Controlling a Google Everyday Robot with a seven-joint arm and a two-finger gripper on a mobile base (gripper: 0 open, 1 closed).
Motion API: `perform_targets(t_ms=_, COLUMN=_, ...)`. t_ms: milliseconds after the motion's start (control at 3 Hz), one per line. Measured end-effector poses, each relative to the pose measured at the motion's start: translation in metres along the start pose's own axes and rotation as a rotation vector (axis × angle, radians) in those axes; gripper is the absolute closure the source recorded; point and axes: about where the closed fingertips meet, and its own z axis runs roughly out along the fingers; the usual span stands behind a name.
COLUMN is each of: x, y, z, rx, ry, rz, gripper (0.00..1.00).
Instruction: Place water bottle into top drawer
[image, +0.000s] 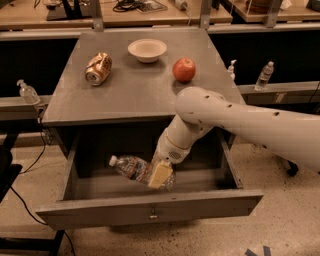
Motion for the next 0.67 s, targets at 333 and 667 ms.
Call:
perform_targets(t_ms=333, x=0.0175, y=-0.0036, z=0.0122, rx=0.059, ry=0.136, rz=0.013, gripper=1.0)
perform_targets(t_ms=667, x=0.0125, y=-0.003, z=0.0135, rx=0.177, ry=0.287, rz=-0.075, gripper=1.0)
